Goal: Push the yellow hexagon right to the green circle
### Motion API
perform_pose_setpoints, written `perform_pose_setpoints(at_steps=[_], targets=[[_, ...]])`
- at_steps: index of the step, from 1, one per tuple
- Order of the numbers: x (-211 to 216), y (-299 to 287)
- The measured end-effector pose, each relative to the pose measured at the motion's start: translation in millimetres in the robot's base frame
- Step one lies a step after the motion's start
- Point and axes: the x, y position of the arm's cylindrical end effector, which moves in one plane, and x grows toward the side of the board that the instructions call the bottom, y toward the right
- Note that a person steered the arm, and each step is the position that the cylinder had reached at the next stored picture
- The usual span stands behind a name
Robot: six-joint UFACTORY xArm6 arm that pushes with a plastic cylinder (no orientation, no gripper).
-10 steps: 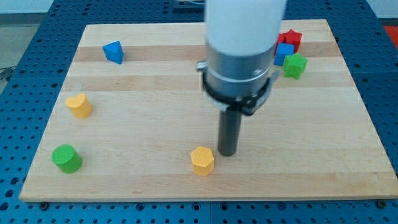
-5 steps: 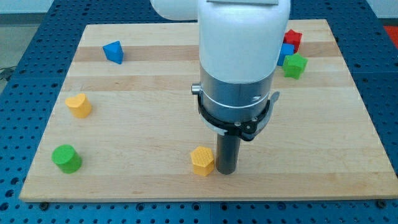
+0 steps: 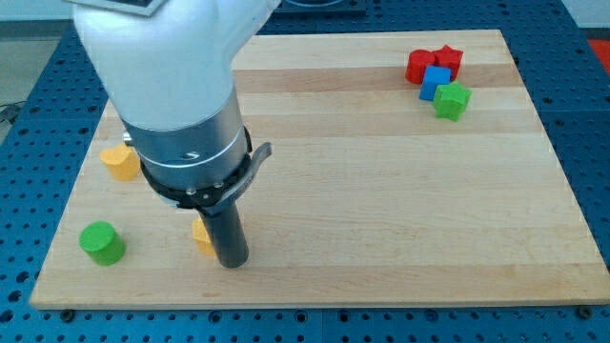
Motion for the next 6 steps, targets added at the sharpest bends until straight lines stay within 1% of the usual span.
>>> perform_pose_setpoints(at_steps=[1,2,3,5,6], targets=[[-0.5,43.4],[-0.5,44.1],[-31.5,43.4],[-31.5,35.1],[-30.8,17.6]])
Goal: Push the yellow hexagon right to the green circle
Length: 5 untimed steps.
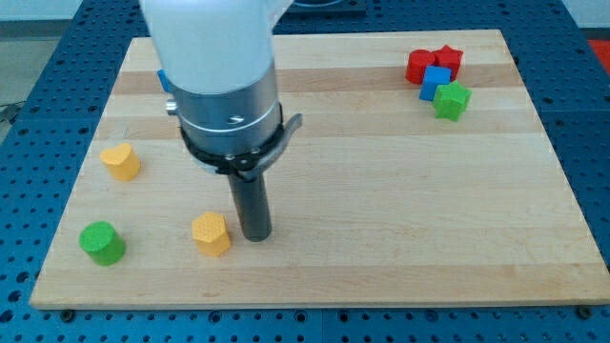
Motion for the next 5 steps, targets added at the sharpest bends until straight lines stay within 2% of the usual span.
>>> perform_pose_setpoints(at_steps=[4,5], targets=[[0.0,-59.6],[6.6,-36.1]])
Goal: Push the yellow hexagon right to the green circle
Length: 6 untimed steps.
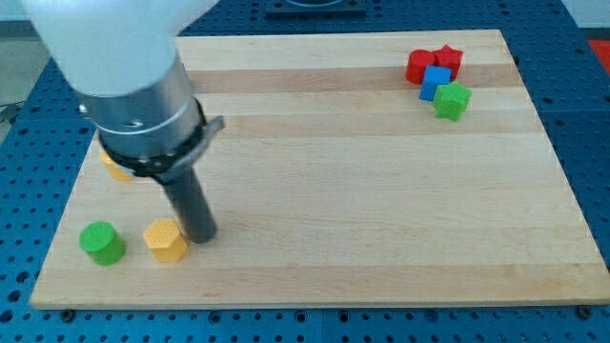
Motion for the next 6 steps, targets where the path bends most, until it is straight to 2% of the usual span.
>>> perform_pose_setpoints(at_steps=[1,2,4,6], targets=[[9.8,26.3],[9.8,20.6],[9.8,-21.0],[9.8,-36.0]])
